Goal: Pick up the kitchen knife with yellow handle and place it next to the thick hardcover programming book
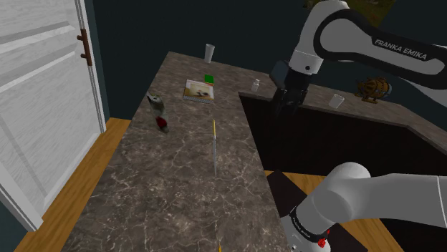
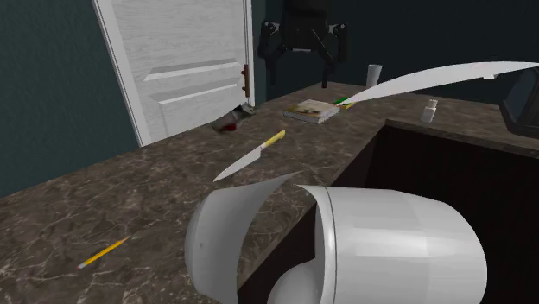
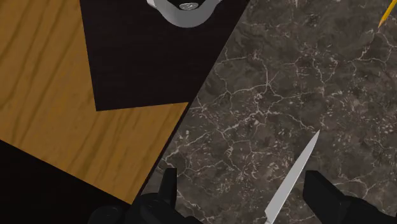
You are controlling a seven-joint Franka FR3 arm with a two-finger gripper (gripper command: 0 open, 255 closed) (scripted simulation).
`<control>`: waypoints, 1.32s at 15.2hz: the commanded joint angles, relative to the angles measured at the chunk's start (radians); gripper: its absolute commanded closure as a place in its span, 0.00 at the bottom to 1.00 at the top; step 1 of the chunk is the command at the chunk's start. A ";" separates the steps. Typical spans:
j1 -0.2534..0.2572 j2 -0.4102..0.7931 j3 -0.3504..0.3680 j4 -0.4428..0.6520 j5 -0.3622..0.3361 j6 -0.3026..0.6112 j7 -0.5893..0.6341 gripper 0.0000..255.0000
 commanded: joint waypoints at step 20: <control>-0.077 0.476 0.324 -0.110 0.072 0.699 0.581 0.00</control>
